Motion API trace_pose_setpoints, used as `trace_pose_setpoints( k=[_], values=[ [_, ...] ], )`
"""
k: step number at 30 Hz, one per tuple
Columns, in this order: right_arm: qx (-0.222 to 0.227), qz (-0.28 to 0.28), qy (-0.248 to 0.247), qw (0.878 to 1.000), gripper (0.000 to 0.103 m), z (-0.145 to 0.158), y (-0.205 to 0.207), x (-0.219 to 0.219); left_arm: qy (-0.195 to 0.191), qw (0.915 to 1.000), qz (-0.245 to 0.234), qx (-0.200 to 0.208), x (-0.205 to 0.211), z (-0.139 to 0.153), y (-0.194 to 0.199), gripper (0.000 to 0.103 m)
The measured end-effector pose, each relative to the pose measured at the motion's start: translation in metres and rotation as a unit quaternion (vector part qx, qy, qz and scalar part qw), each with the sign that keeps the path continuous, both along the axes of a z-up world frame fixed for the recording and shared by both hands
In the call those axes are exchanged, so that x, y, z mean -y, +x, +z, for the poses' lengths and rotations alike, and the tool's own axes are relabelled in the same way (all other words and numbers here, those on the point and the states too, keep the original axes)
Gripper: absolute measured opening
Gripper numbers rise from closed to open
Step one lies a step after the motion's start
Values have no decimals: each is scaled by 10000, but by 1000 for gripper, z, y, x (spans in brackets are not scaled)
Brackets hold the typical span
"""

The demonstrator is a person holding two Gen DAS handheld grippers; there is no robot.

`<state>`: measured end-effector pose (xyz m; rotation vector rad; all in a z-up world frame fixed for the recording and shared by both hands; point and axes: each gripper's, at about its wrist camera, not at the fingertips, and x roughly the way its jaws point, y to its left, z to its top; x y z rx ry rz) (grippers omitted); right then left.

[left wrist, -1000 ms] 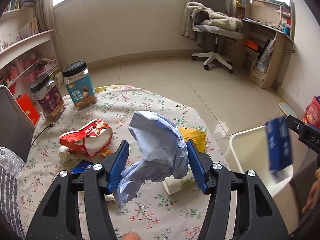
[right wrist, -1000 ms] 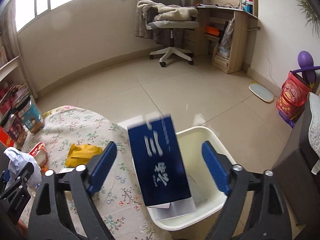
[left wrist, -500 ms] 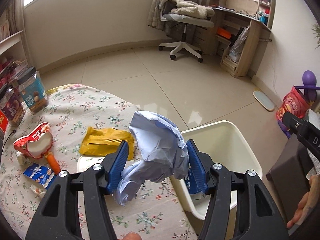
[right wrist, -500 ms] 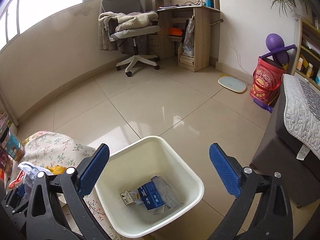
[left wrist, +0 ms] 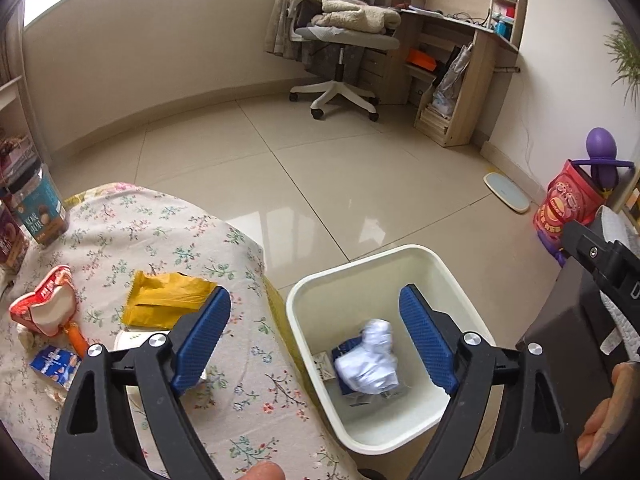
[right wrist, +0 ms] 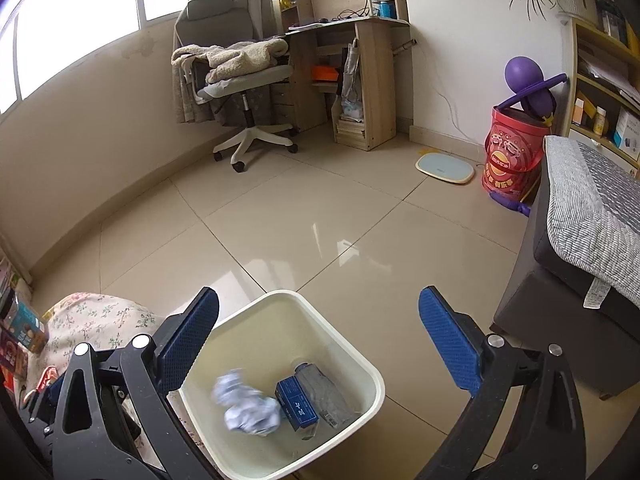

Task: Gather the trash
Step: 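Drop the tissue box and crumpled paper into the white bin, then move both tools back over the table toward the remaining trash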

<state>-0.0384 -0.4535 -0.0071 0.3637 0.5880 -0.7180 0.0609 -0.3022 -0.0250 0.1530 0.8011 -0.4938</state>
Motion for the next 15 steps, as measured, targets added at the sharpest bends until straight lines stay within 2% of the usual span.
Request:
trace_pose_setpoints(
  k=[4, 15],
  values=[
    [-80, 157, -147, 9997, 96, 0, 8, -15, 113, 9995, 177, 247, -16, 9, 3, 88],
    [-276, 585, -513, 9966, 96, 1, 30, -59, 302, 9943, 799, 641, -76, 19, 9, 88]
  ],
)
